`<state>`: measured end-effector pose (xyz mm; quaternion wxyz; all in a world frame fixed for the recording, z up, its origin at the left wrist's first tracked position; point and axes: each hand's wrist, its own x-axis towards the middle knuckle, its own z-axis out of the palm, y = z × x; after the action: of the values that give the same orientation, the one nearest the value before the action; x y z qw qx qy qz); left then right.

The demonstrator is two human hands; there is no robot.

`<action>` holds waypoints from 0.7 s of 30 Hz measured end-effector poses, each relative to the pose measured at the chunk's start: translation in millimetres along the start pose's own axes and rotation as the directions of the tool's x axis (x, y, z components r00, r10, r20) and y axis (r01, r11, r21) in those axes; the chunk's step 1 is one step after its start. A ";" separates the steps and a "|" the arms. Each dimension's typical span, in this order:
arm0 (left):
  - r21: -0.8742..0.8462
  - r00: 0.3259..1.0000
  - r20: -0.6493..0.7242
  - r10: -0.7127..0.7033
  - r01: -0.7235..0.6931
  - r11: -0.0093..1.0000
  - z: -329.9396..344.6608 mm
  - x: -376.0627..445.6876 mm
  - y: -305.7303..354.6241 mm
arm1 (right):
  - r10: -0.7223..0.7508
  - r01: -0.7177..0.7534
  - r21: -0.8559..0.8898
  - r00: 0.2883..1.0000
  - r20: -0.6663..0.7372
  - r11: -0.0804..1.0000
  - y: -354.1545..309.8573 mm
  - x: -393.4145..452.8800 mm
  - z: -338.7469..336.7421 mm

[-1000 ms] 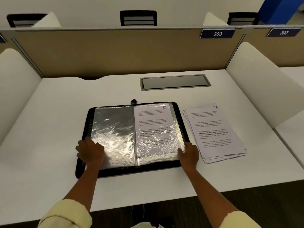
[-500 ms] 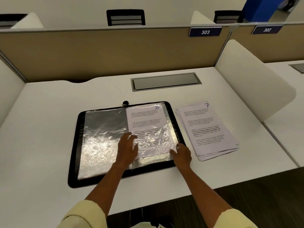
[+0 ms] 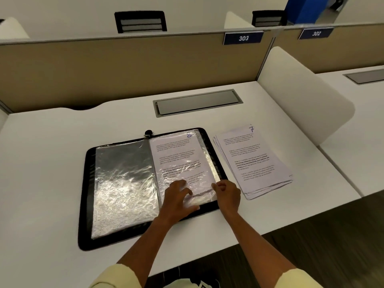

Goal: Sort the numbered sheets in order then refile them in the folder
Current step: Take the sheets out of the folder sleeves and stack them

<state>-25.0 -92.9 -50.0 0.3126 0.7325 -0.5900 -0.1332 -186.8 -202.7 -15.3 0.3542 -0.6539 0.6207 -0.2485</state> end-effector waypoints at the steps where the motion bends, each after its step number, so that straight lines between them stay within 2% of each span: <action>1: 0.012 1.000 -0.003 -0.002 0.003 1.000 0.8 0.6 1.0 | -0.018 0.018 0.001 1.000 -0.006 1.000 0.0 -1.5 0.2; 8: -0.059 0.999 -0.020 -0.036 0.035 0.998 2.2 3.9 3.3 | -0.175 0.170 -0.048 0.975 -0.140 0.984 -3.9 -9.6 5.3; 12: -0.112 0.999 -0.021 -0.033 0.030 0.993 -1.1 3.1 1.4 | -0.184 0.187 0.004 0.969 -0.167 0.982 -9.1 -12.1 6.8; 16: -0.198 0.994 -0.040 -0.100 0.090 0.976 -3.5 1.5 1.6 | -0.033 0.059 0.179 0.988 -0.149 0.982 -12.9 -15.1 4.5; 21: -0.255 0.990 -0.030 -0.138 0.126 0.959 -5.2 4.6 7.2 | 0.203 -0.147 0.422 0.975 -0.090 0.895 -12.0 -24.8 2.9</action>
<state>-26.4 -96.5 -40.7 0.4076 0.7274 -0.5104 -0.2101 -179.6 -178.0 -5.0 0.4632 -0.4879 0.6327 -0.3835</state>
